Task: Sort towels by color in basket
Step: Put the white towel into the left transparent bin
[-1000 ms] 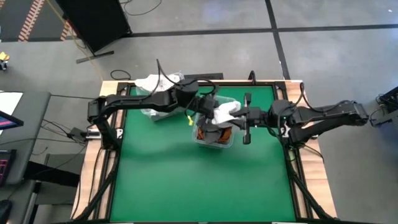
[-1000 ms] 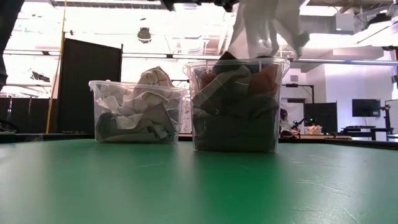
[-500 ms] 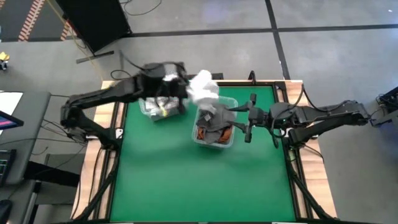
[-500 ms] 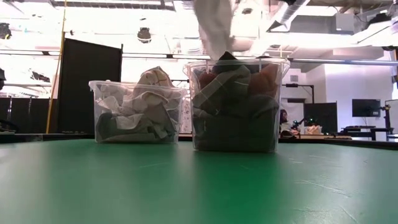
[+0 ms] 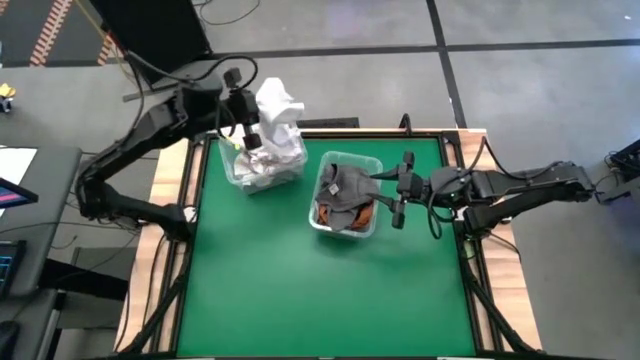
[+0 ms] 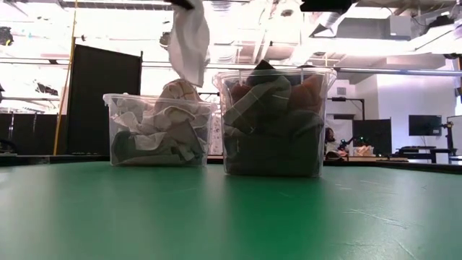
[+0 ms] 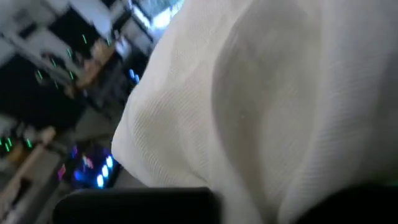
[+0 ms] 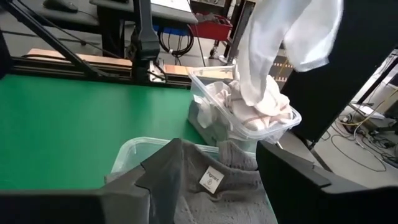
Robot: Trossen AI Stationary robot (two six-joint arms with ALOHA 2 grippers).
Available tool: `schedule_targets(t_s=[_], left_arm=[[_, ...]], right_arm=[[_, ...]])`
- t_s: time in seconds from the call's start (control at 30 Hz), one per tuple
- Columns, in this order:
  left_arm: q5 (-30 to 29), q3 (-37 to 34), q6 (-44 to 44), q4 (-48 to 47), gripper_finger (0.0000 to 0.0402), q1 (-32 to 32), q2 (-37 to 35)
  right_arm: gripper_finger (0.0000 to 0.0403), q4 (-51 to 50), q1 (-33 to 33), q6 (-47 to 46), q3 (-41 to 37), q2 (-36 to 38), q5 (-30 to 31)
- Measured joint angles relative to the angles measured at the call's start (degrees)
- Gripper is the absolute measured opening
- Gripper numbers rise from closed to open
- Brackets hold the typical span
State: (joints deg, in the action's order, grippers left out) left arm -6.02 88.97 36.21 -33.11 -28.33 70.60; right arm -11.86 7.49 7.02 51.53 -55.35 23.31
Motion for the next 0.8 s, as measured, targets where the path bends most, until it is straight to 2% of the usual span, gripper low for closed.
schedule_targets(t_s=[0.13, 0.53, 0.8], left_arm=[[0.0, -1.8, -0.4, -3.7, 0.0008, -3.2, 0.7], [-0.3, -20.9, -2.8, -3.4, 0.0008, -11.8, 0.8], [4.9, -31.4, -6.4, -1.8, 0.0008, -17.5, 0.7]], right_arm=[[0.0228, -0.2, 0.0, -0.5, 0.0, 0.0, 0.0], [0.0228, -2.7, 1.6, -3.0, 0.0, 0.0, 0.0], [0.0227, -2.7, 1.5, -3.1, 0.0, 0.0, 0.0]])
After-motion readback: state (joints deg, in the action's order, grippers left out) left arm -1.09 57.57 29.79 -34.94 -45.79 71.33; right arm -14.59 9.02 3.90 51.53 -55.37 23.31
